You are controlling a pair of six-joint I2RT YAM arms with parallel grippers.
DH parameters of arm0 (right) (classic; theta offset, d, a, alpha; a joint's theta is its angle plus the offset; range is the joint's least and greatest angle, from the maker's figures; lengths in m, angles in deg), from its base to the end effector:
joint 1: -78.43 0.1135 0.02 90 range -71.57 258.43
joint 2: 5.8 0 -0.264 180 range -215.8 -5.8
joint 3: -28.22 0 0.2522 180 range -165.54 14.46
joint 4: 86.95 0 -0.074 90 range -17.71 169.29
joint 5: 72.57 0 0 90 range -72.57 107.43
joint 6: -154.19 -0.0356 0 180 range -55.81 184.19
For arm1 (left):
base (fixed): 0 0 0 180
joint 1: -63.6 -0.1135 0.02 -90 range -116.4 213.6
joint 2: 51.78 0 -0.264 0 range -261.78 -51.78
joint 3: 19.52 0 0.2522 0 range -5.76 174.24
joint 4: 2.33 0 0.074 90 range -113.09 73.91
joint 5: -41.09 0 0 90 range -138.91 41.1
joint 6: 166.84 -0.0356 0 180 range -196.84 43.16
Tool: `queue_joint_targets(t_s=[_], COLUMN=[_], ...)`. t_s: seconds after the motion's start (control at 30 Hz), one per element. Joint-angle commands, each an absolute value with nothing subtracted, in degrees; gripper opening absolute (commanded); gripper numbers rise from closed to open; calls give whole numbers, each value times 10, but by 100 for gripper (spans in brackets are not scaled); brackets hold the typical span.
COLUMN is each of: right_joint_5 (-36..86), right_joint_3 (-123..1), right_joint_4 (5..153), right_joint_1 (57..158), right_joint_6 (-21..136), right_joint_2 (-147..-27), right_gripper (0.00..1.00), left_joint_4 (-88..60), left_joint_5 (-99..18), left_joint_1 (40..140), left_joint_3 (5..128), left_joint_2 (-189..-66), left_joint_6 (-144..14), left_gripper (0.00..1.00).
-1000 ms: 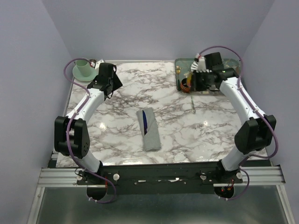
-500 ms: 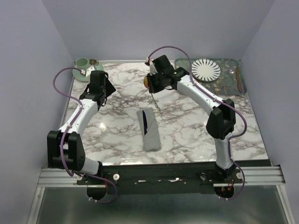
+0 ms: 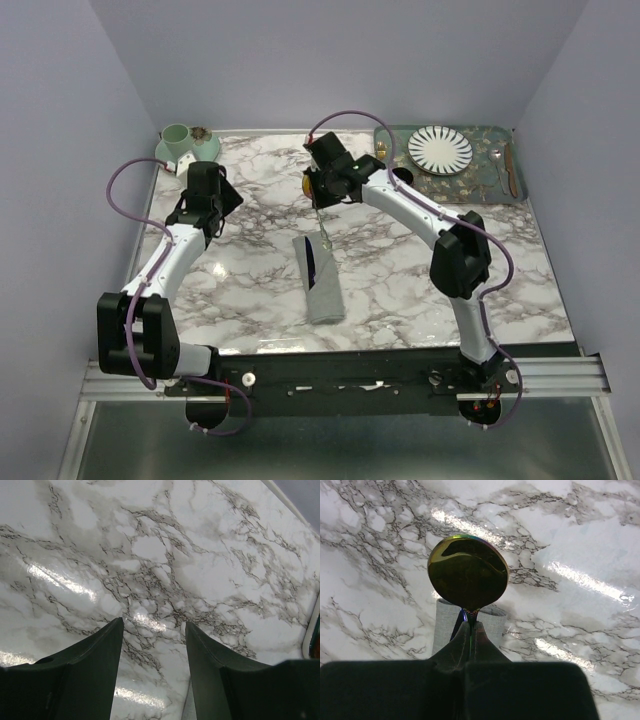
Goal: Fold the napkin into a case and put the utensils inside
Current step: Insert the spoon into the folded napkin.
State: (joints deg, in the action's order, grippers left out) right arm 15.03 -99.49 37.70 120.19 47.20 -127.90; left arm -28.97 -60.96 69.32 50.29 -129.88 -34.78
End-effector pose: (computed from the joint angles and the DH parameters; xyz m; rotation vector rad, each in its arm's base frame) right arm 0.3606 0.3200 0.2782 -0.5133 2.4264 0.4006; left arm 0.3036 -0.0229 0.2732 -0.7911 2.0269 -0.2490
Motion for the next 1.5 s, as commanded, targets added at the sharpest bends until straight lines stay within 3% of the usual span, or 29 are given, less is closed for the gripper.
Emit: queue_joint_targets(t_s=[0.0,0.73,1.47], right_joint_5=[104,85,131], right_joint_3=[-1005,-890,-833], right_joint_4=[392,477,422], right_joint_1=[1218,1231,1240], right_joint_6=[431,412,355], right_joint_2=[-1308,-1304,-1241], right_gripper=[1,1,1], left_joint_4=[-265,-258,-257], left_joint_5=[-613,-600,-595], left_joint_1=[680,648,647], left_joint_3=[492,447,417], left_joint_2=[-1277,-1242,-1223], left_joint_6=[-339,-345,-335], left_gripper=[63,63,63])
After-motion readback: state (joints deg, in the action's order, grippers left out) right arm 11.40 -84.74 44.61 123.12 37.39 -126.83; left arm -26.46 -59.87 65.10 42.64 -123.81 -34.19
